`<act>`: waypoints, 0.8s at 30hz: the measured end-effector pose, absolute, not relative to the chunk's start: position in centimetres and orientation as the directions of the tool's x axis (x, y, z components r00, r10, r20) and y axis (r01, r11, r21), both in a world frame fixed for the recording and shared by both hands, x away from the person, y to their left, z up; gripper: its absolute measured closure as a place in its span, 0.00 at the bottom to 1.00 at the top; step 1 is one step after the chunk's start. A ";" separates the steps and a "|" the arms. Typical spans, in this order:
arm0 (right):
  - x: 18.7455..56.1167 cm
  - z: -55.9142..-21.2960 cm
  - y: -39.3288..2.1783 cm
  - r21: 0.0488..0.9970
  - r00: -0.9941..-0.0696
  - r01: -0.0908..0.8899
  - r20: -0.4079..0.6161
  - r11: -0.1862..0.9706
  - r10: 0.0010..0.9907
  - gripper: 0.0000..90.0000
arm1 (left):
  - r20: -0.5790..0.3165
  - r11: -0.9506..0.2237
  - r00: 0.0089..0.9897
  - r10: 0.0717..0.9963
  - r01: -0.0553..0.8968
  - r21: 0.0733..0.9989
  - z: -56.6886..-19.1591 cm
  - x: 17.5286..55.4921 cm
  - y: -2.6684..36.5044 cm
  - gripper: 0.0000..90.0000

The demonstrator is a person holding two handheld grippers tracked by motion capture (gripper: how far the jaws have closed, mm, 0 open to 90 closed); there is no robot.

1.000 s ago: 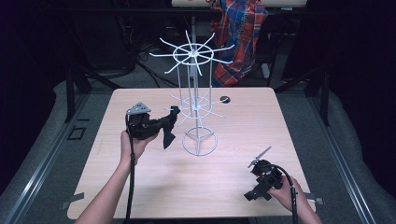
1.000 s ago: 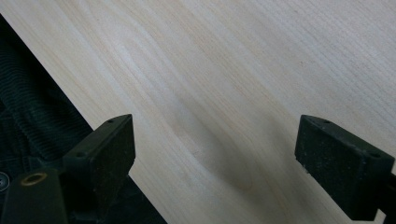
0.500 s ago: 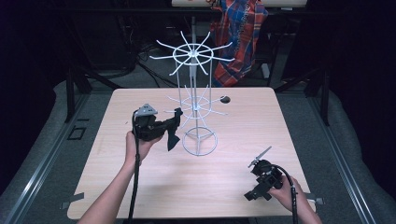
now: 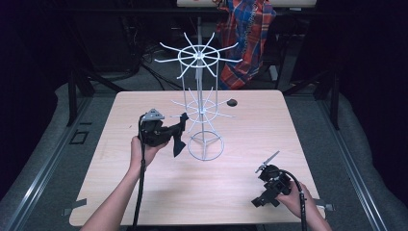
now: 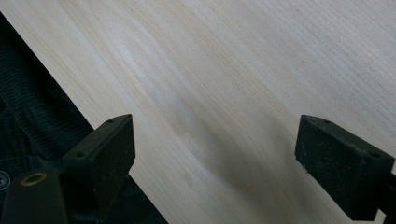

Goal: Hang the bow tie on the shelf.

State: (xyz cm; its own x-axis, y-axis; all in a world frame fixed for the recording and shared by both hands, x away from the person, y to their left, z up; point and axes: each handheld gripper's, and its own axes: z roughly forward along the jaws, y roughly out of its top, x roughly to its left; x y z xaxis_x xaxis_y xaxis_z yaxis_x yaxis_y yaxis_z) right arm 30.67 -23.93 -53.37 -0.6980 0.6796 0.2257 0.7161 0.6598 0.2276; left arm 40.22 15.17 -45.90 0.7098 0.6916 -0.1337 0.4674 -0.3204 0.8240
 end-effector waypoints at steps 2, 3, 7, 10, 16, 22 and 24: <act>30.7 -53.4 -23.9 0.227 -0.699 0.715 0.226 0.661 0.678 0.13 | -0.136 -0.321 0.708 0.692 0.472 0.821 -45.9 40.2 15.2 0.96; 30.6 -53.4 -23.9 0.229 -0.699 0.715 0.225 0.660 0.679 0.13 | -0.137 -0.320 0.707 0.694 0.473 0.821 -45.9 40.2 15.2 0.96; 30.6 -53.3 -24.0 0.237 -0.697 0.717 0.234 0.655 0.678 0.13 | -0.132 -0.321 0.705 0.697 0.472 0.821 -45.9 40.2 15.2 0.96; 30.6 -53.3 -24.0 0.234 -0.698 0.716 0.228 0.658 0.678 0.13 | -0.131 -0.321 0.704 0.698 0.471 0.821 -45.9 40.2 15.2 0.95; 30.6 -53.3 -23.9 0.238 -0.697 0.717 0.232 0.655 0.679 0.13 | -0.133 -0.315 0.699 0.703 0.472 0.823 -45.8 40.2 15.4 0.93; 30.6 -53.2 -24.0 0.234 -0.699 0.715 0.227 0.659 0.678 0.13 | -0.129 -0.313 0.698 0.705 0.469 0.826 -45.5 40.1 15.8 0.90; 30.6 -53.2 -24.0 0.234 -0.700 0.714 0.227 0.660 0.677 0.13 | -0.133 -0.314 0.697 0.705 0.474 0.823 -45.4 40.1 15.9 0.89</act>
State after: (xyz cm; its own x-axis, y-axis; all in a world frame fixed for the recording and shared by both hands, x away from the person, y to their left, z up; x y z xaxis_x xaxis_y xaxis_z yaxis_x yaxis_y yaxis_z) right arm 30.60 -23.98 -53.25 -0.7002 0.6768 0.2275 0.7139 0.6599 0.2343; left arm 40.11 15.93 -45.45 0.6970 0.7047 -0.1326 0.4737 -0.3137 0.8229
